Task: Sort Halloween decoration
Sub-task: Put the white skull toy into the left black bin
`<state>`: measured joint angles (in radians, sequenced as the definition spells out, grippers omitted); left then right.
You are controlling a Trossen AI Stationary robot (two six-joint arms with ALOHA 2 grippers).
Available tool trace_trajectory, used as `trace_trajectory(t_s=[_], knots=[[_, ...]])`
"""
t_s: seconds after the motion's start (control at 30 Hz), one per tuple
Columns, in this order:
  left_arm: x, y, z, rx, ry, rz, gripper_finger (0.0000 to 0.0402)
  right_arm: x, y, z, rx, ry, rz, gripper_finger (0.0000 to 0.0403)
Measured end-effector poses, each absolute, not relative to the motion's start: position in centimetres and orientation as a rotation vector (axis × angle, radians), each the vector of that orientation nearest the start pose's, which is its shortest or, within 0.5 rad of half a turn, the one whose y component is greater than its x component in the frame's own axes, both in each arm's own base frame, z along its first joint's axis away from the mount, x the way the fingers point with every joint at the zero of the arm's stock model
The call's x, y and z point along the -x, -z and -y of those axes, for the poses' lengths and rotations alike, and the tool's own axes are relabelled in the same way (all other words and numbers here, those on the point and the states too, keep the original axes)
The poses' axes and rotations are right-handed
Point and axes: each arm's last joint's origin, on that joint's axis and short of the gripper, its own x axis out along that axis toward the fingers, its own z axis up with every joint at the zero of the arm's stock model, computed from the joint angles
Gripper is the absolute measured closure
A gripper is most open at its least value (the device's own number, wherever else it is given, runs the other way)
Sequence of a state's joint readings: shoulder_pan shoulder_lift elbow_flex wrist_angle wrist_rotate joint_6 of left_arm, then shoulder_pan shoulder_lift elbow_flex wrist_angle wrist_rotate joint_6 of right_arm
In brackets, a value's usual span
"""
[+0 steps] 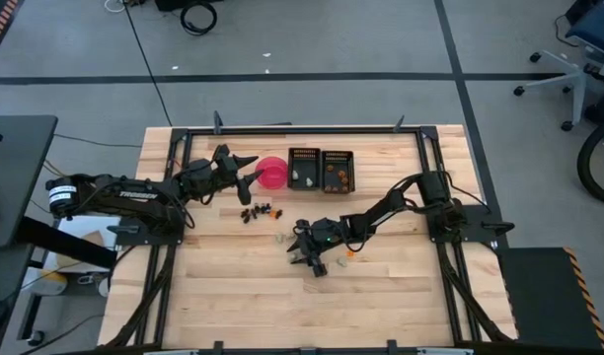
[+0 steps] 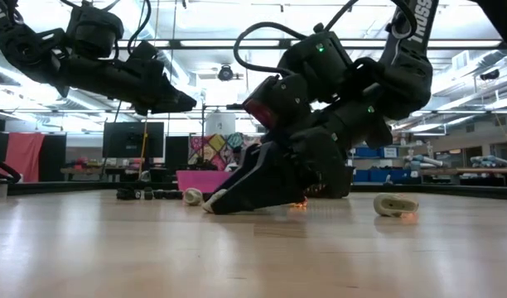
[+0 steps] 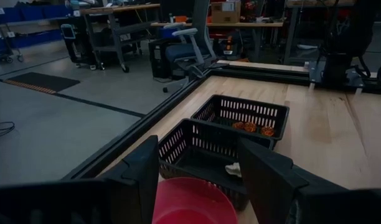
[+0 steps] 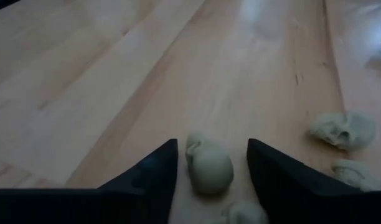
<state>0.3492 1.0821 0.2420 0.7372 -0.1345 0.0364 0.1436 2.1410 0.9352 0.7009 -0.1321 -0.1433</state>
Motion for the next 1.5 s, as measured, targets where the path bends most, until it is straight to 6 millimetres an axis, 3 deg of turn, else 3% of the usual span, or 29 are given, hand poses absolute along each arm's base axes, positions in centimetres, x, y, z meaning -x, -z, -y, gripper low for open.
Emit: trace_trajectory(t_s=[0.33, 0.6, 1.07, 1.27, 1.5], knots=[[-18.7, -18.4, -7.2, -0.025, -0.481, -0.113, 0.0212, -38.5, -7.1, -6.0, 0.154, -0.314, -0.498, 0.031], [-18.7, -18.4, -7.2, -0.025, -0.481, -0.114, 0.0212, -38.4, -7.7, -5.8, 0.162, -0.291, -0.512, 0.0309], [-18.7, -18.4, -7.2, -0.025, -0.481, -0.114, 0.0212, -37.2, -13.9, -4.4, 0.401, 0.043, -0.547, 0.0309], [-18.7, -18.4, -7.2, -0.025, -0.481, -0.114, 0.0212, -36.9, -15.6, -1.8, 0.471, 0.398, -0.56, 0.0309], [-18.7, -18.4, -7.2, -0.025, -0.481, -0.114, 0.0212, -36.7, -15.4, 3.3, 0.285, 0.577, -0.562, 0.0308]])
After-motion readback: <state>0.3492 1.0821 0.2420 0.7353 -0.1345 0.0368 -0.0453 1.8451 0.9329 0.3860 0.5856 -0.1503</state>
